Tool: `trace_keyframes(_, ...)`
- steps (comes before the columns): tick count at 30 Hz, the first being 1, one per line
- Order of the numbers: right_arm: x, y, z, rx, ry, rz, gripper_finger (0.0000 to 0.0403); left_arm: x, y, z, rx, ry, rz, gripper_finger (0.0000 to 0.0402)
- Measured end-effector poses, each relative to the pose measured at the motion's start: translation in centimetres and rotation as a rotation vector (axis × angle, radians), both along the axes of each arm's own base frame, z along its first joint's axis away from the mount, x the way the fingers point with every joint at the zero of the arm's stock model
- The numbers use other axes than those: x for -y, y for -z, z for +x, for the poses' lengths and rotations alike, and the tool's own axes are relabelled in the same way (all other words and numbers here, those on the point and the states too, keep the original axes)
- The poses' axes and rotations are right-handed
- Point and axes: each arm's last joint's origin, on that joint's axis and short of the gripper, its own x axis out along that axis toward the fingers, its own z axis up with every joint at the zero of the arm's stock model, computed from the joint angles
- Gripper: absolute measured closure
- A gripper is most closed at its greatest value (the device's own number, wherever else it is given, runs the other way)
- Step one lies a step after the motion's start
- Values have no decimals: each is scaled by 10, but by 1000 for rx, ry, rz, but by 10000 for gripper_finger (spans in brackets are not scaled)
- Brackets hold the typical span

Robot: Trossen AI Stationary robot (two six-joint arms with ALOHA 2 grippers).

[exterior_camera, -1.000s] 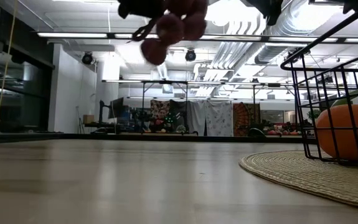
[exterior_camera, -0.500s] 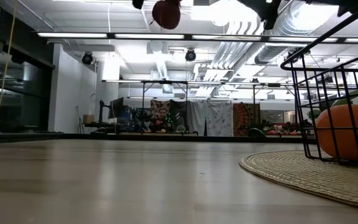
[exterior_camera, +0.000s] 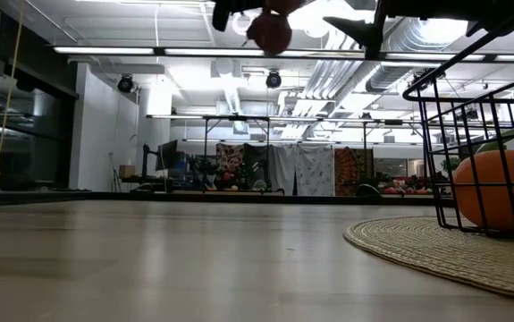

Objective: Build produce basket
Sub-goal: Put the purple garlic into the wire basket

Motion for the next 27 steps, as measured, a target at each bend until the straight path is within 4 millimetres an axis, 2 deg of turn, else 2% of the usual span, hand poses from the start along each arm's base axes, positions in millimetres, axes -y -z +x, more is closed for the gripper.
trace_keyframes(5,-3,0,1,10,-123,-13,18,1,6,12,52,91,-83,318)
trace_keyframes(10,-3,-3,1,35,-225,-73,18,12,3,19,118,130,-120,318)
trace_keyframes(19,-6,-4,2,71,-336,-109,18,32,18,44,153,83,-94,318)
trace_keyframes(27,-17,-5,1,89,-424,-122,18,38,38,68,216,48,-116,318)
